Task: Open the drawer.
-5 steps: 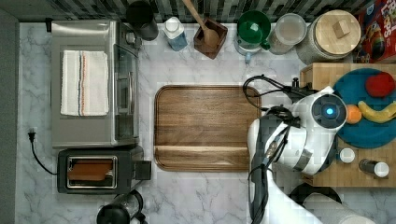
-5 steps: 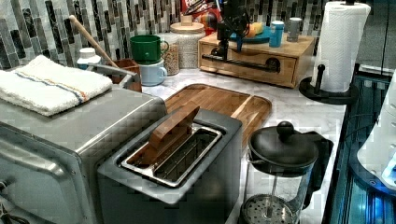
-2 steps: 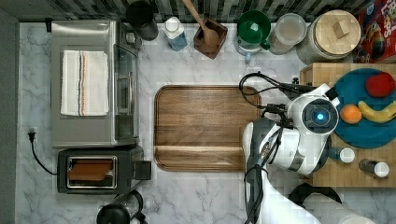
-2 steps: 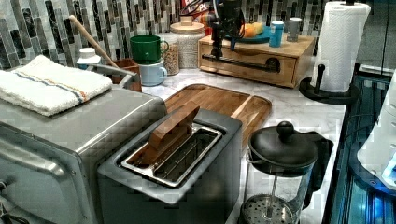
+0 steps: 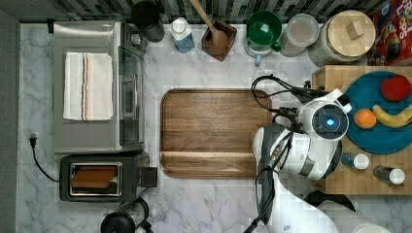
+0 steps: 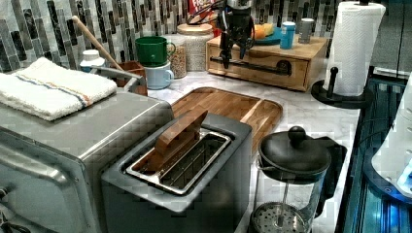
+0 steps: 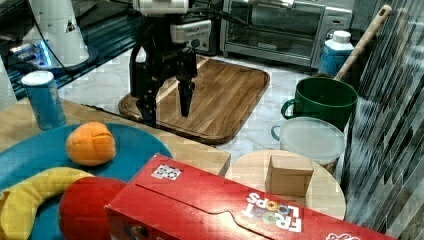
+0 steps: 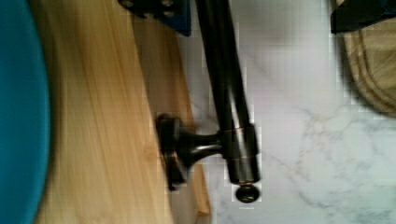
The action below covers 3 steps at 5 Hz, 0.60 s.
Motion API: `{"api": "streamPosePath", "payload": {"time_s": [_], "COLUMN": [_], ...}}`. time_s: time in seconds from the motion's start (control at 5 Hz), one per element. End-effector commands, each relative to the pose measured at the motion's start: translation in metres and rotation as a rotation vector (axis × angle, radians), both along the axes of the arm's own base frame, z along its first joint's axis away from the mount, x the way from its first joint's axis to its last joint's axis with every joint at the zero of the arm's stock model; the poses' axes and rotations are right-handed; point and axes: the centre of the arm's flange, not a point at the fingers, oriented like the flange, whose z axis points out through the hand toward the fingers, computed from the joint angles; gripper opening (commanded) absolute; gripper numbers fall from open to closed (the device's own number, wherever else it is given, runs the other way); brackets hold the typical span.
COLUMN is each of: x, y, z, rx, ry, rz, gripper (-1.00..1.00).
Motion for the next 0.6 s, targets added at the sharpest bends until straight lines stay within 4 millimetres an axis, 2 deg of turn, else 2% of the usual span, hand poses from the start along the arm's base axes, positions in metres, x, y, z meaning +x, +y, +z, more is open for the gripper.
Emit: {"api": "streamPosePath", "payload": {"time_s": [0.2,0.4,0.6], "x": [0.01,0.013,0.025], "y": [0.052,0.081,0.105], "z": [0.012,0.012,0.003], "rx": [-0.013,0.006,0.049], "ry": [0.014,0.029,0.039], "rz": [0.012,0.034,0.104], "gripper": [1.0,1.0,1.0]}}
